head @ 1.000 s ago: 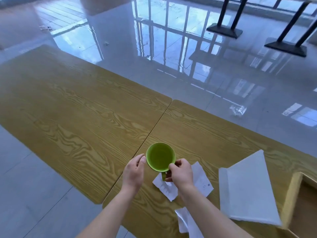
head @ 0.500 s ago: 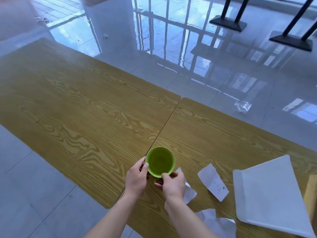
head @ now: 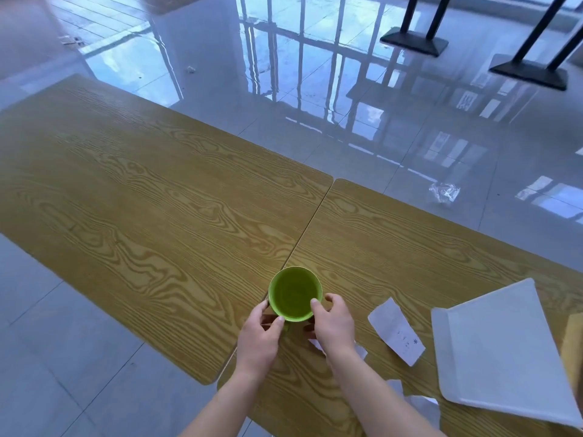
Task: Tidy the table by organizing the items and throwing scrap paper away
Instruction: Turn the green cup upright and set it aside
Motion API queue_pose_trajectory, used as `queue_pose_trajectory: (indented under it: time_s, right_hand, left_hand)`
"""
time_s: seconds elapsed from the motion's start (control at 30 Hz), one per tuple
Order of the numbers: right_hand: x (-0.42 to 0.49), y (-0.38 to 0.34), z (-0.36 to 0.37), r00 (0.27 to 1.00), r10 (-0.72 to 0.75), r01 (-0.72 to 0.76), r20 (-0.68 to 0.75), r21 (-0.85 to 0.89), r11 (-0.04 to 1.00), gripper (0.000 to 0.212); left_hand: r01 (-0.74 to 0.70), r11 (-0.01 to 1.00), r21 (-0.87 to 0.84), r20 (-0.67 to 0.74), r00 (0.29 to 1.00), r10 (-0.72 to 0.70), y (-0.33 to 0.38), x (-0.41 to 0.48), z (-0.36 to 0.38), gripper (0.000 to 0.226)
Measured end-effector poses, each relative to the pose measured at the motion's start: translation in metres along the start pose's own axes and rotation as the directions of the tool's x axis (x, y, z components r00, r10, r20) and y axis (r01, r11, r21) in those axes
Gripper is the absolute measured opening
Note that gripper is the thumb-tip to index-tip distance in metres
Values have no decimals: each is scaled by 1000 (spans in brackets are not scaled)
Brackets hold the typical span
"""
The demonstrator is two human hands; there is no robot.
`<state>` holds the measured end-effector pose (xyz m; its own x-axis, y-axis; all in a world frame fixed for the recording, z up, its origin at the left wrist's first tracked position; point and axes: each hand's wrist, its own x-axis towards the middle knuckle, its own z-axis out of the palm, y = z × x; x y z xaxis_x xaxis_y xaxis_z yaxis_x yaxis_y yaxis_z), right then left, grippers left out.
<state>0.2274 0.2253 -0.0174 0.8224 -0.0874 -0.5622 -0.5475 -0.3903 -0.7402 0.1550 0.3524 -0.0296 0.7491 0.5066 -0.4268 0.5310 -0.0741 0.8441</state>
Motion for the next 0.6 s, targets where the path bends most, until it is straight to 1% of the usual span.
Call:
queue_pose_trajectory:
  time_s: [0.13, 0.33, 0.5, 0.6]
  right_hand:
    - [2, 0, 2, 999, -6, 7, 32, -36, 999, 31]
    - [2, 1, 0, 996, 24, -29, 84, 47, 998, 27]
    - [2, 2, -2, 991, 42, -58, 131, 121, 991, 19]
    - [2, 3, -5, 985, 46, -73, 166, 160, 984, 19]
  left_hand:
    - [-29, 999, 38, 7, 1000, 29, 6, 3, 1, 45]
    - [-62, 995, 73, 15, 998, 61, 7, 4, -1, 45]
    - [-89, 992, 93, 6, 996, 89, 8, 2, -1, 47]
    - [-104, 989, 101, 1, 995, 104, 8, 0, -2, 47]
